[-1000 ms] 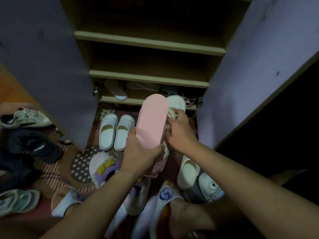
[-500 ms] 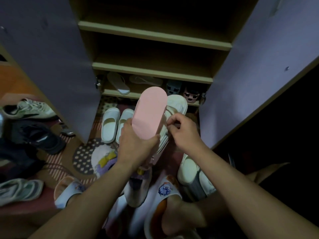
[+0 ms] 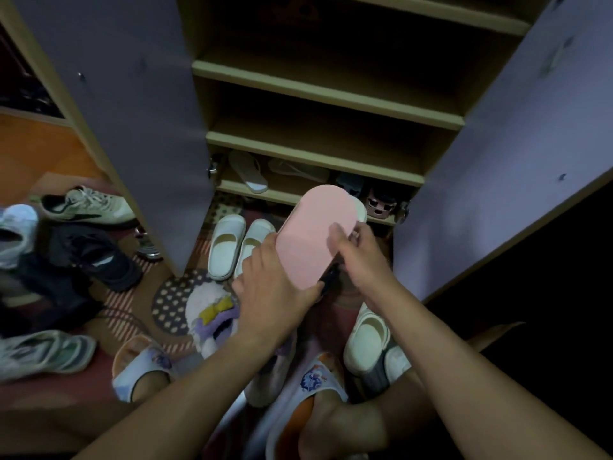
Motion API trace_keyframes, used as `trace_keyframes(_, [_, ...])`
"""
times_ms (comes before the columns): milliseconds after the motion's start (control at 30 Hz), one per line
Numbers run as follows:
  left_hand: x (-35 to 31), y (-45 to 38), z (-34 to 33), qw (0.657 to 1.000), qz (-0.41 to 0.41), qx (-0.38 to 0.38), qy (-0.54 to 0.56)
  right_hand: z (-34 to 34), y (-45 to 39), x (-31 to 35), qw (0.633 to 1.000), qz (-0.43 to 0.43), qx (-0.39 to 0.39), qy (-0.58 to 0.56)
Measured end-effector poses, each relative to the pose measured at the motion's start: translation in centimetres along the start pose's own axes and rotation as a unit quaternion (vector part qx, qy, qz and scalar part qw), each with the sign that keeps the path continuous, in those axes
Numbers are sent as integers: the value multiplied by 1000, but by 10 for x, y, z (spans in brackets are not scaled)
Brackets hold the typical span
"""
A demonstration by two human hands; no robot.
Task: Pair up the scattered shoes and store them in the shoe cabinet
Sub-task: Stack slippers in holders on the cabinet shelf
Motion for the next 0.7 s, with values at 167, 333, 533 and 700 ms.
trace_keyframes(167, [10, 2, -5, 996, -58, 58, 18, 0, 12, 1, 997, 52, -23, 51])
trace_keyframes(333, [39, -28, 15, 908, 143, 285, 272, 12, 27, -2, 995, 64, 77, -23])
trace_keyframes(533, [41, -11, -9, 854, 149, 326, 377, 12, 37, -16, 989, 3, 61, -134])
trace_keyframes(700, [35, -8, -9, 860, 150, 271, 405, -16, 49, -28, 970, -76, 58, -223])
Point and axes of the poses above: each hand's wrist, its own y-axis away from the middle knuckle, its own z-axis out of the back of the hand, x = y × z, the point moved 1 cm from there along -y, towards the middle knuckle, and after that the axes turned 11 degrees about z, right-handed, at the moved point
